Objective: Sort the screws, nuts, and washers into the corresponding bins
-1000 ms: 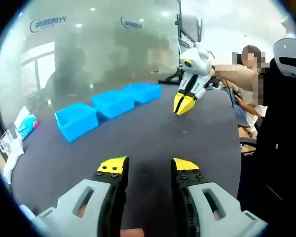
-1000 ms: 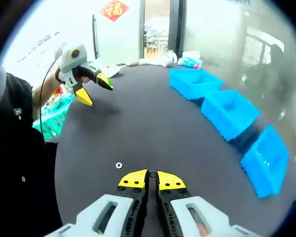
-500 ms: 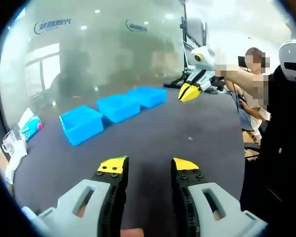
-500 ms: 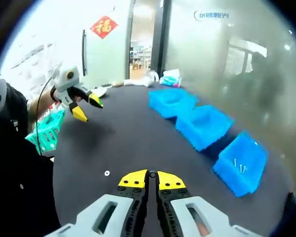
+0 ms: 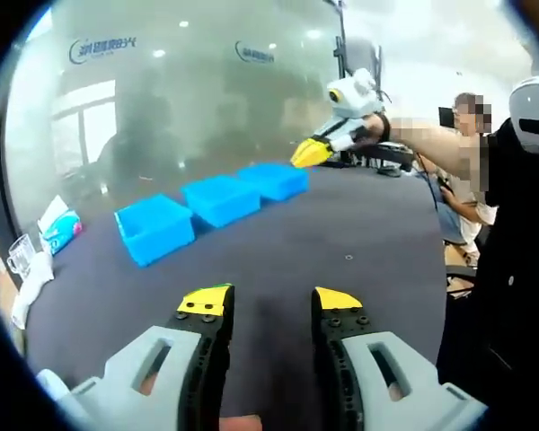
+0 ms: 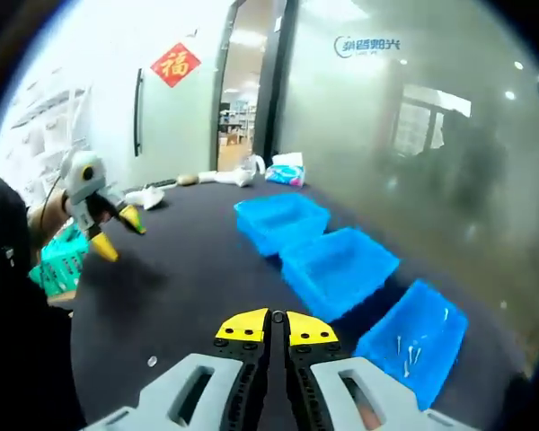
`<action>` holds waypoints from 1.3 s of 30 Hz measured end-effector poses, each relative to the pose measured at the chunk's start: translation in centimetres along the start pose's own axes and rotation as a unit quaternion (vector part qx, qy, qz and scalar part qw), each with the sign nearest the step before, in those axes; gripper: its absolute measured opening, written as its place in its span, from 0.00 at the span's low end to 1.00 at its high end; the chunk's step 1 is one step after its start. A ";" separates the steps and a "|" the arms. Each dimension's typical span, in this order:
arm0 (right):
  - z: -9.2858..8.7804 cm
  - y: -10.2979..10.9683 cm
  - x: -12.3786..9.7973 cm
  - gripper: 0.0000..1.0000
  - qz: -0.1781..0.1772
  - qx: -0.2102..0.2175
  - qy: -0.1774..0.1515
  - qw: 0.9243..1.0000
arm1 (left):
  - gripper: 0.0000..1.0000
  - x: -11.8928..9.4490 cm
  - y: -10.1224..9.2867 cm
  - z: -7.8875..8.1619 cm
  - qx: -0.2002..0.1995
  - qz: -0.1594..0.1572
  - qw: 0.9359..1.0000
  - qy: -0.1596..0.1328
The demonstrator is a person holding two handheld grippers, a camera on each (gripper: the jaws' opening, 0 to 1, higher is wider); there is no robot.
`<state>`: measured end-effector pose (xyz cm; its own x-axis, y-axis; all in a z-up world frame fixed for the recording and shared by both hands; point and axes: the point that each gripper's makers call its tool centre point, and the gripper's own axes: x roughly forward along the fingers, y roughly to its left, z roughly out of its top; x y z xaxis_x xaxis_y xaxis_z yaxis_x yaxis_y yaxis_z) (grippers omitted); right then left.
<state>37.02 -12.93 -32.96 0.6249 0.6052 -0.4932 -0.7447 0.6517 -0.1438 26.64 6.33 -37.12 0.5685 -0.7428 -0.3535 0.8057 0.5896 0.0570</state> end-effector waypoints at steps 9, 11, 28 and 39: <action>2.4 -2.8 4.5 0.03 -0.009 0.014 -0.002 1.000 | 0.33 -0.8 0.8 -0.4 -0.009 0.012 1.000 -0.004; 2.3 -3.5 5.5 0.03 -0.014 0.018 0.005 1.000 | 0.33 -0.8 0.9 -0.4 -0.010 0.014 1.000 -0.006; 1.4 -6.7 10.4 0.04 -0.043 0.037 0.021 0.998 | 0.33 -1.5 1.4 -1.2 -0.020 0.024 0.999 -0.006; 1.0 -5.8 9.5 0.18 -0.031 0.008 0.027 0.999 | 0.32 -1.4 1.4 -1.3 -0.022 0.020 1.000 -0.007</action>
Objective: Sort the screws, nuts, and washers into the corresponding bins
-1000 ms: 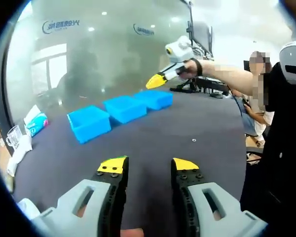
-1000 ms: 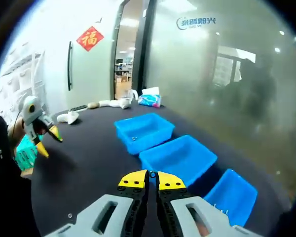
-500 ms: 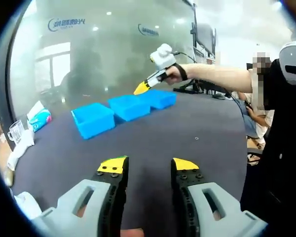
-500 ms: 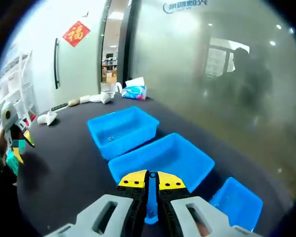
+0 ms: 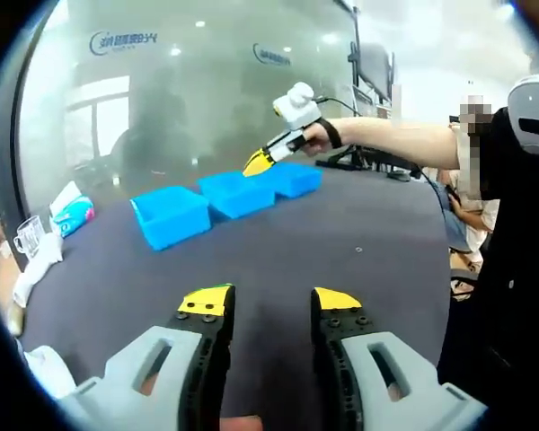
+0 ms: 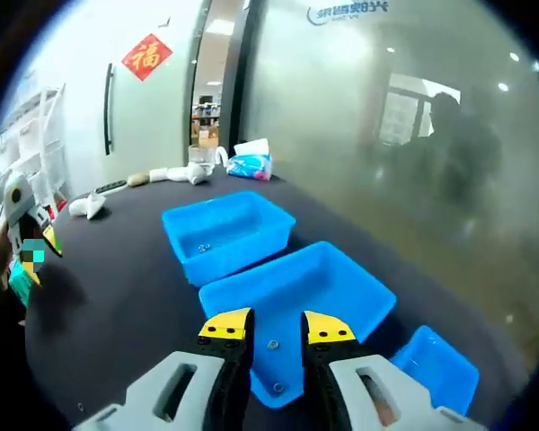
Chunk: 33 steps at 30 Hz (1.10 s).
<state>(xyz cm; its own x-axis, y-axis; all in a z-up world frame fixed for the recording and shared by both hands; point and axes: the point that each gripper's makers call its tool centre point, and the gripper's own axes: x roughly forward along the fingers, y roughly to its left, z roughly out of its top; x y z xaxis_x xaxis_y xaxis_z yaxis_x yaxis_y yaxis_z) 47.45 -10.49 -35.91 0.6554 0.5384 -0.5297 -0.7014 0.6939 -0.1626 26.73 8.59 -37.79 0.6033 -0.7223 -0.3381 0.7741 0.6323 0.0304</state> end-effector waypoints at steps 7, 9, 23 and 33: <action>-0.7 1.6 -3.3 0.18 0.009 -0.011 -0.011 1.000 | 0.32 0.0 0.1 0.2 0.003 0.000 1.000 -0.002; -1.3 2.3 -4.7 0.18 0.014 -0.013 -0.013 1.000 | 0.32 0.0 0.0 0.3 0.005 -0.002 1.000 -0.002; -6.0 9.0 -13.3 0.20 0.060 -0.022 -0.017 0.998 | 0.33 1.0 -1.8 1.6 0.014 -0.039 0.999 -0.006; -9.1 12.1 -16.3 0.26 0.075 -0.024 -0.024 0.997 | 0.33 1.3 -2.8 1.8 0.020 -0.059 0.998 0.001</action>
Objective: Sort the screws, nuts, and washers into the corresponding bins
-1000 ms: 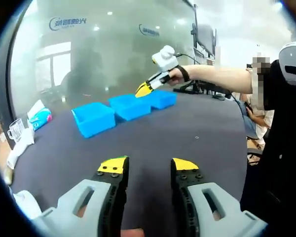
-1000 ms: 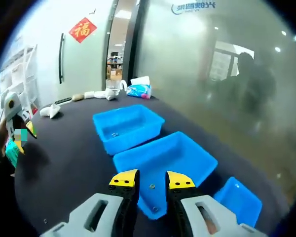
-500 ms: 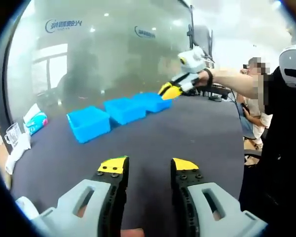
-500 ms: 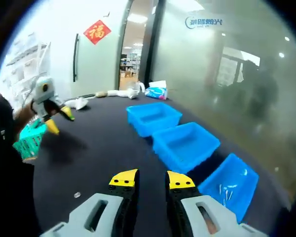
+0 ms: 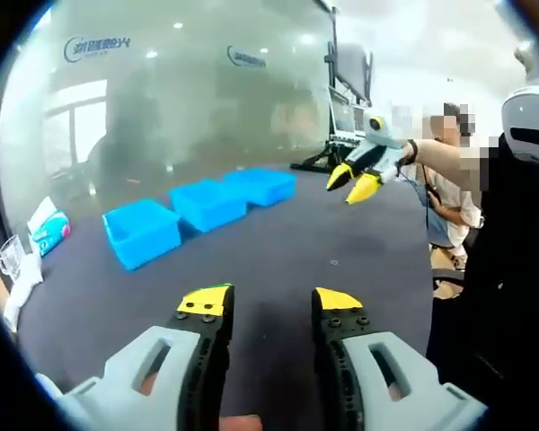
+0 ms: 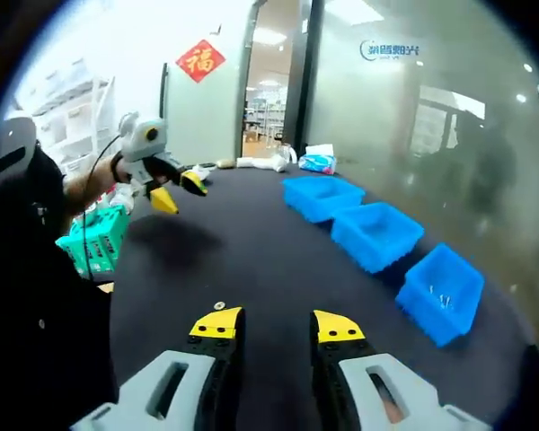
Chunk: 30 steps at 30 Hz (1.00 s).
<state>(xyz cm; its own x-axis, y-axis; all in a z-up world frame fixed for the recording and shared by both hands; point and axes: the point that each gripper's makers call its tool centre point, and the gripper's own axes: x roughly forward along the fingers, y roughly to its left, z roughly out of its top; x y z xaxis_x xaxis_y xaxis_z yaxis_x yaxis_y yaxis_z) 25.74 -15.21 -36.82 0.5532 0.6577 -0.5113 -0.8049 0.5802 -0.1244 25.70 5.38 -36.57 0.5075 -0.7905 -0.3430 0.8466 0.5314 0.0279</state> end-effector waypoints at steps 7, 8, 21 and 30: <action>-1.7 1.5 -0.3 0.27 0.013 0.010 0.008 1.000 | 0.33 -0.1 -0.5 -0.3 0.005 -0.008 1.000 0.011; -1.9 1.7 -0.3 0.27 0.016 0.009 0.011 1.000 | 0.33 -0.1 -0.7 -0.5 0.005 -0.013 1.000 0.016; -3.0 5.2 1.2 0.24 0.087 -0.027 0.094 0.991 | 0.33 -0.4 -1.1 -0.9 0.011 -0.015 1.000 0.023; -2.4 6.6 4.2 0.21 0.113 -0.069 0.128 0.983 | 0.33 -0.8 -1.3 -1.4 0.012 -0.016 0.999 0.028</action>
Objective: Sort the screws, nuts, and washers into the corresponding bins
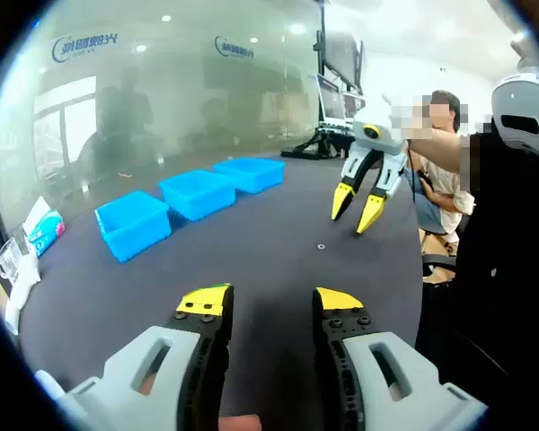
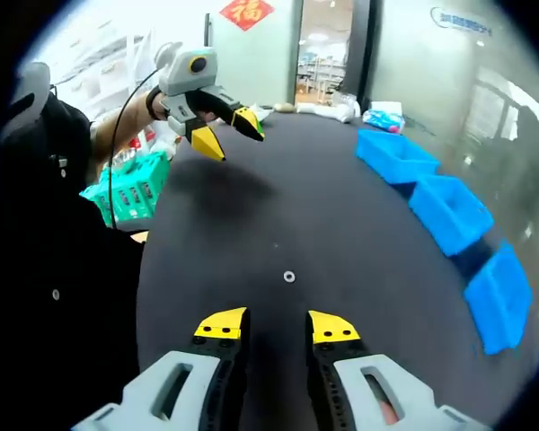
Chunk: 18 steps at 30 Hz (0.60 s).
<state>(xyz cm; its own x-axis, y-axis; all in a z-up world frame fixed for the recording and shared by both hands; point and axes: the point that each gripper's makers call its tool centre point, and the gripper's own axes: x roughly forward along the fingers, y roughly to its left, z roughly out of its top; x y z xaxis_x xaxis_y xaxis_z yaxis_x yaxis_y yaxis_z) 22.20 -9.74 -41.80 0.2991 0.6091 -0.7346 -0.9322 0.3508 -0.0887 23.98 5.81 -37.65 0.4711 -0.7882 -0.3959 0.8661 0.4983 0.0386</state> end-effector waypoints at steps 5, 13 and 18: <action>0.8 -0.3 1.3 0.20 0.010 -0.009 0.010 1.000 | 0.33 -0.2 0.2 -0.4 -0.002 0.003 1.000 0.000; 1.4 -0.3 3.3 0.14 0.020 -0.027 0.029 0.999 | 0.33 -0.5 0.3 -0.8 -0.007 0.007 1.000 -0.002; 1.3 -0.3 3.6 0.13 0.025 -0.022 0.037 0.999 | 0.33 -0.8 0.5 -0.9 -0.011 0.009 1.000 -0.004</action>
<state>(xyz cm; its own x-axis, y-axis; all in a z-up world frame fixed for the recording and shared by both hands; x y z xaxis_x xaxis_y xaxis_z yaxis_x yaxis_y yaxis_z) 23.82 -6.74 -43.55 0.2380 0.5698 -0.7866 -0.9542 0.2883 -0.0798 23.94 7.02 -38.20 0.4874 -0.7821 -0.3883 0.8541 0.5195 0.0257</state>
